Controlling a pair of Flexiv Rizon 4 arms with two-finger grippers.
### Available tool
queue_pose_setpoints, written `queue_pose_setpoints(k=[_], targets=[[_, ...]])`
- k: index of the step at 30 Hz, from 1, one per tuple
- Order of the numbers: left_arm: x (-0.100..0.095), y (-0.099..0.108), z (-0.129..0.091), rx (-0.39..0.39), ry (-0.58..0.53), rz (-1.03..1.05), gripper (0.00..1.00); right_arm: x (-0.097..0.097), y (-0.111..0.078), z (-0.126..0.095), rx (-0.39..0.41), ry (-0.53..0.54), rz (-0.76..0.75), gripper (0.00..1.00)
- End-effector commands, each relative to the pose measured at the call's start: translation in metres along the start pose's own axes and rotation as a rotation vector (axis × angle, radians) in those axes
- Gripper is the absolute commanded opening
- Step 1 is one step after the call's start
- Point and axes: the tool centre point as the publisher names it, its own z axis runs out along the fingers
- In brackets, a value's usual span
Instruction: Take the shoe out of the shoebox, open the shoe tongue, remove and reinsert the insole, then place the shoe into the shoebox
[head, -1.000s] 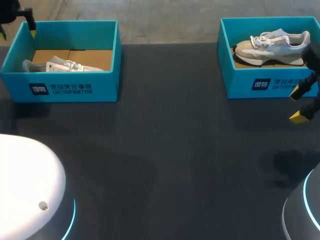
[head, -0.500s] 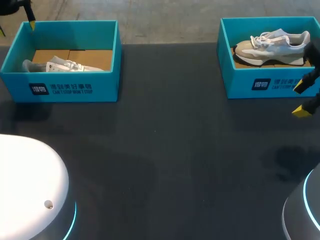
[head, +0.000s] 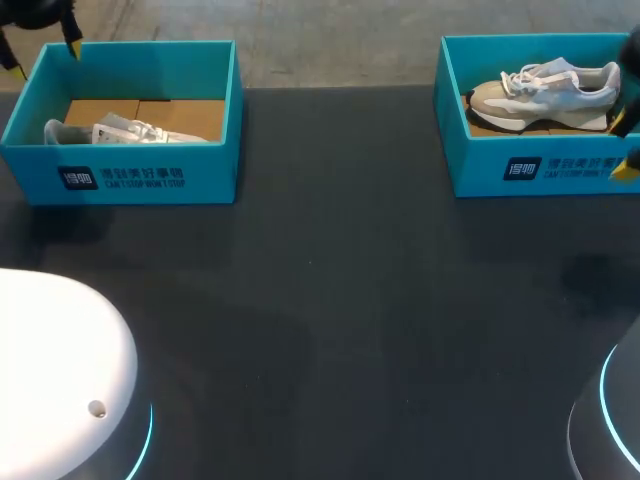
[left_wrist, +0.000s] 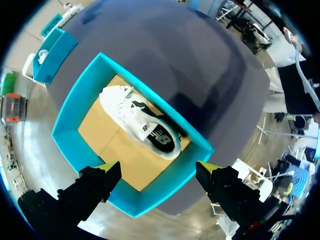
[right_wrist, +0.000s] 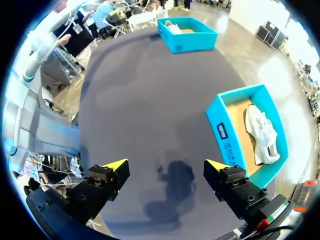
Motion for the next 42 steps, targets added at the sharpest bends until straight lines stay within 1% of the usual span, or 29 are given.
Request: queue_pose_setpoints(k=[1, 7, 8, 9, 10, 15, 17, 38, 39, 40, 41, 42], targets=[[0.003, -0.014, -0.006, -0.041, -0.009, -0.019, 1.0, -0.036, 0.0, -0.002, 0.026, 0.092, -0.002, 1.0], [0.004, -0.026, -0.008, -0.064, -0.006, -0.066, 1.0, -0.062, 0.0, -0.005, 0.06, 0.093, -0.024, 1.0], [0.004, -0.028, -0.008, -0.062, -0.009, -0.067, 1.0, -0.066, 0.0, -0.007, 0.063, 0.091, -0.027, 1.0], [0.004, -0.028, -0.008, -0.062, -0.009, -0.067, 1.0, -0.066, 0.0, -0.007, 0.063, 0.091, -0.027, 1.0], [0.004, -0.031, -0.007, -0.05, -0.008, -0.082, 1.0, -0.075, -0.001, -0.009, 0.067, 0.088, -0.031, 1.0], [-0.001, -0.039, -0.001, -0.04, 0.009, -0.08, 1.0, -0.092, -0.005, -0.01, 0.056, 0.089, -0.042, 1.0], [-0.003, -0.041, 0.001, -0.036, 0.016, -0.068, 1.0, -0.094, -0.007, -0.01, 0.021, 0.104, -0.049, 1.0], [-0.003, -0.041, 0.001, -0.036, 0.016, -0.068, 1.0, -0.094, -0.007, -0.01, 0.021, 0.104, -0.049, 1.0], [-0.003, -0.041, 0.001, -0.036, 0.016, -0.068, 1.0, -0.098, -0.01, -0.009, 0.029, 0.11, -0.043, 1.0], [-0.003, -0.041, 0.001, -0.036, 0.016, -0.068, 1.0, -0.107, -0.017, -0.008, 0.05, 0.124, -0.015, 1.0], [-0.003, -0.041, 0.001, -0.036, 0.016, -0.068, 1.0, -0.112, -0.021, -0.007, 0.052, 0.124, -0.005, 1.0], [-0.003, -0.041, 0.001, -0.036, 0.016, -0.068, 1.0, -0.121, -0.027, -0.008, 0.045, 0.119, 0.004, 1.0]])
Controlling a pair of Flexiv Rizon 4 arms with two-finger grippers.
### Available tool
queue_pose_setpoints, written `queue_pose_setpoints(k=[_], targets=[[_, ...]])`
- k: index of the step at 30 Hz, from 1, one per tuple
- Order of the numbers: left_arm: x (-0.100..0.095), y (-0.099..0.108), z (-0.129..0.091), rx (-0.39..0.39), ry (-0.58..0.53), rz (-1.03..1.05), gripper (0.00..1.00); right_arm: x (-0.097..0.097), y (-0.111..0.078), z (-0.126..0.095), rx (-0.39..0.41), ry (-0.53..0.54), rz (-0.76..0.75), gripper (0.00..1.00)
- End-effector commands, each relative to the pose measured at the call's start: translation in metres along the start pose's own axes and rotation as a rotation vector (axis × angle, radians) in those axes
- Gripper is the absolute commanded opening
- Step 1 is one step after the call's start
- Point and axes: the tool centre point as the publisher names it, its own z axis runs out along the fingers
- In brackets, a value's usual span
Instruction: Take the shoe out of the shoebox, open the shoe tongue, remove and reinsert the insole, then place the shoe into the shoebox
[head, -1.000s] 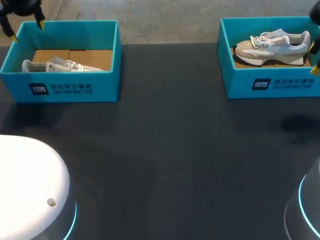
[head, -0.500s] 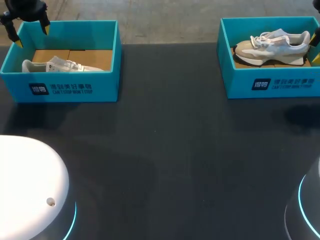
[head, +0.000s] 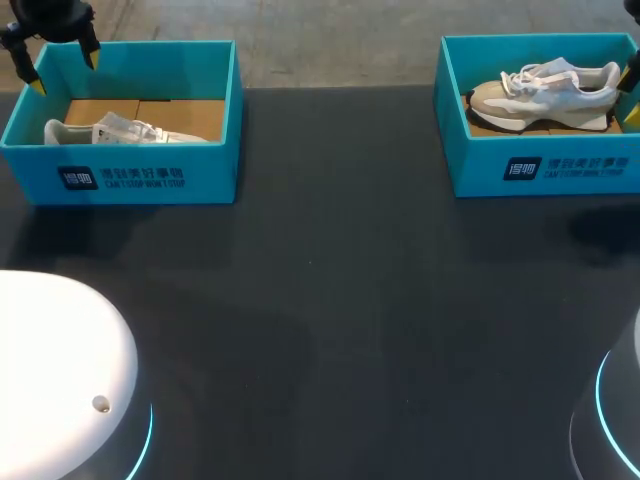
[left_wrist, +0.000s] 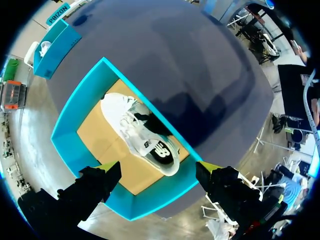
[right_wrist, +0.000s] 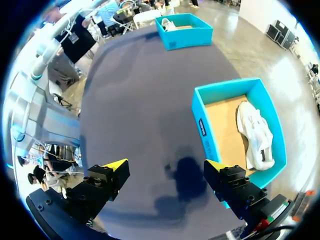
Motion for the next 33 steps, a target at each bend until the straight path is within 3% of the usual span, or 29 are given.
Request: queue_pose_setpoints(k=[1, 5, 11, 17, 21, 26, 30, 33], targets=[[0.001, 0.0, 0.0, -0.001, 0.0, 0.001, 1.0, -0.029, -0.014, -0.002, 0.009, 0.036, 0.037, 1.0], [0.001, 0.0, 0.0, -0.001, 0.0, 0.001, 1.0, -0.061, -0.032, -0.008, 0.058, 0.034, 0.064, 1.0], [0.001, 0.0, 0.0, -0.001, 0.0, 0.001, 1.0, -0.104, -0.052, -0.012, 0.062, 0.027, 0.072, 1.0], [0.001, 0.0, 0.0, -0.001, 0.0, 0.001, 1.0, -0.139, -0.059, -0.016, 0.151, 0.017, 0.073, 1.0], [0.001, 0.0, 0.0, -0.001, 0.0, 0.001, 1.0, -0.159, -0.063, -0.017, 0.151, -0.01, 0.166, 1.0], [0.001, 0.0, 0.0, -0.001, 0.0, 0.001, 1.0, -0.189, -0.067, -0.021, 0.087, -0.103, 0.32, 1.0], [0.001, 0.0, 0.0, -0.001, 0.0, 0.001, 1.0, -0.2, -0.07, -0.026, 0.011, -0.186, 0.52, 1.0], [0.001, 0.0, 0.0, -0.001, 0.0, 0.001, 1.0, -0.207, -0.072, -0.026, 0.015, -0.211, 0.629, 1.0]])
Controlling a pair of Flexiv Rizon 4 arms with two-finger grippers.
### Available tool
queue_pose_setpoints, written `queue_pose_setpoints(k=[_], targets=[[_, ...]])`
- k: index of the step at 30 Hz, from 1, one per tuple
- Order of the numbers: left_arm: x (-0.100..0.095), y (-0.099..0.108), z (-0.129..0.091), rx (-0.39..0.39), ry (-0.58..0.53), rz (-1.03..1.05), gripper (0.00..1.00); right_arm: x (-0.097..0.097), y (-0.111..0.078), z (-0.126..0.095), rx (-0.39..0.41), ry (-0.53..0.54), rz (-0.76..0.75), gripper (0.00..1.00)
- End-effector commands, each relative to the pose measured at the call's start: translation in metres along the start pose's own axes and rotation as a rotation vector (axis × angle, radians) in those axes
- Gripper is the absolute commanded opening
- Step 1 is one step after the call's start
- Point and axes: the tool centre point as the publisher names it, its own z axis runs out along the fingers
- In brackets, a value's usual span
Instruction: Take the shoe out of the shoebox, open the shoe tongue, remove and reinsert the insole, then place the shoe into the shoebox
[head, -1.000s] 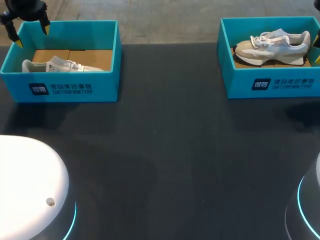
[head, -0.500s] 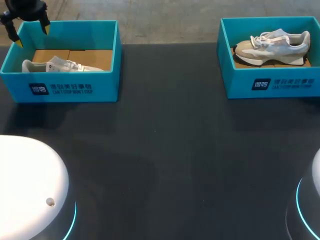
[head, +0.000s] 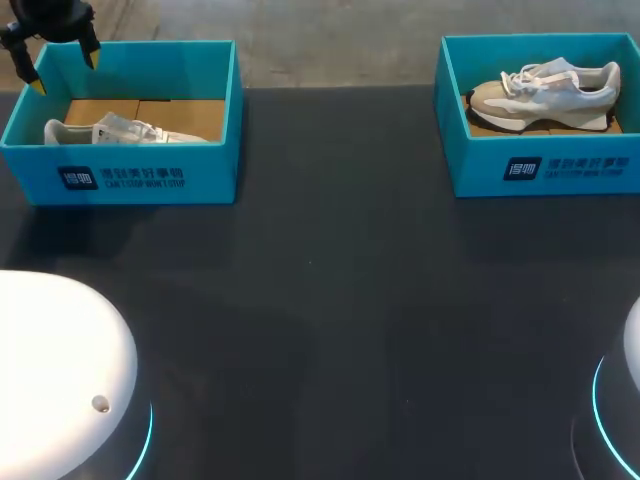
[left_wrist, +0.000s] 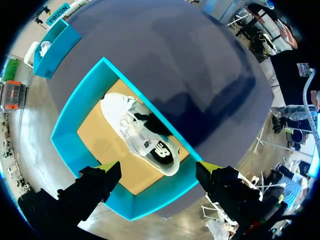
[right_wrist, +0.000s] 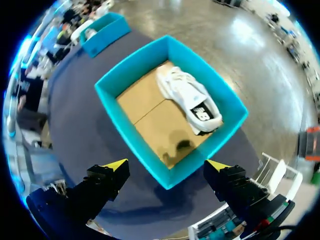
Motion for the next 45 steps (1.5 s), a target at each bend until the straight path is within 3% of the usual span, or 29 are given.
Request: queue_pose_setpoints(k=[1, 19, 22, 24, 26, 35, 45], targets=[[0.001, 0.0, 0.0, -0.001, 0.0, 0.001, 1.0, -0.014, 0.002, 0.004, -0.028, -0.034, 0.221, 1.0], [0.001, 0.0, 0.0, -0.001, 0.0, 0.001, 1.0, -0.018, 0.005, 0.006, -0.051, -0.026, 0.214, 1.0], [0.001, 0.0, 0.0, -0.001, 0.0, 0.001, 1.0, -0.028, 0.002, 0.015, -0.05, -0.047, 0.427, 1.0], [0.001, 0.0, 0.0, -0.001, 0.0, 0.001, 1.0, -0.034, 0.004, 0.021, -0.005, -0.101, 0.505, 1.0], [0.001, 0.0, 0.0, -0.001, 0.0, 0.001, 1.0, -0.039, 0.007, 0.024, -0.031, -0.112, 0.551, 1.0], [0.027, -0.029, -0.006, 0.074, 0.043, 0.011, 1.0, -0.062, 0.019, 0.029, -0.011, -0.187, 0.713, 1.0], [0.052, -0.068, 0.001, 0.162, 0.072, 0.077, 1.0, -0.073, 0.031, 0.056, 0.031, -0.215, 0.782, 1.0]])
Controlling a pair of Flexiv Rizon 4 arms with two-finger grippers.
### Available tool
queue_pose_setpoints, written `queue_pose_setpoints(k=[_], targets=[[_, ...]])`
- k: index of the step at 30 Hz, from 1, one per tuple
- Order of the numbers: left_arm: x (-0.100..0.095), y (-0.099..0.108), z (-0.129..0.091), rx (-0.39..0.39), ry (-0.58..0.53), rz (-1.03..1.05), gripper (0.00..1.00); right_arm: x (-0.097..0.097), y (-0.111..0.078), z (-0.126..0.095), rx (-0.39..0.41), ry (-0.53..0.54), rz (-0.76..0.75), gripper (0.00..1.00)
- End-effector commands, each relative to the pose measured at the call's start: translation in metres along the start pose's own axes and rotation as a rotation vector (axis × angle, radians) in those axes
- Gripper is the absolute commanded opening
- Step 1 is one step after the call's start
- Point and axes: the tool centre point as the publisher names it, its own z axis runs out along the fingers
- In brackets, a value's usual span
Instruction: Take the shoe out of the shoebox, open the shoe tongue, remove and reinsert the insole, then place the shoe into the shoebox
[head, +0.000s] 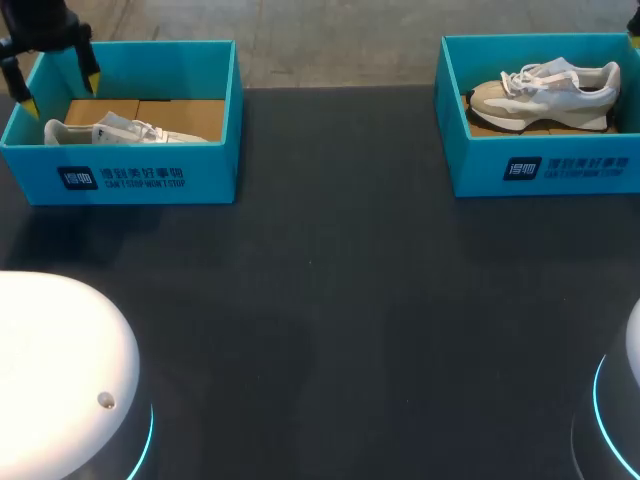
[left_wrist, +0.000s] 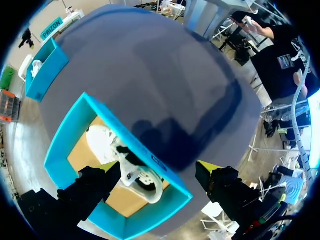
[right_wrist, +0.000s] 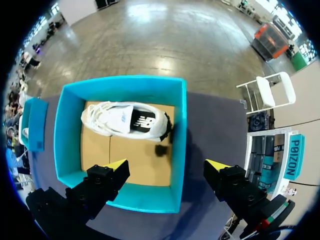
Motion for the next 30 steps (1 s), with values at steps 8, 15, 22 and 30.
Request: queue_pose_setpoints(k=[8, 15, 22, 30], targets=[[0.021, -0.032, 0.023, 0.017, 0.008, 0.048, 1.0, 0.002, 0.02, 0.032, 0.041, -0.047, 0.042, 1.0], [0.029, -0.048, 0.035, 0.032, 0.029, 0.076, 1.0, -0.001, 0.025, 0.045, 0.045, -0.057, 0.053, 0.67], [0.025, -0.054, 0.038, 0.064, 0.014, 0.079, 1.0, 0.0, 0.031, 0.057, 0.061, -0.066, 0.046, 0.49], [0.023, -0.06, 0.04, 0.067, 0.015, 0.082, 1.0, 0.005, 0.036, 0.072, 0.073, -0.065, 0.038, 0.49]])
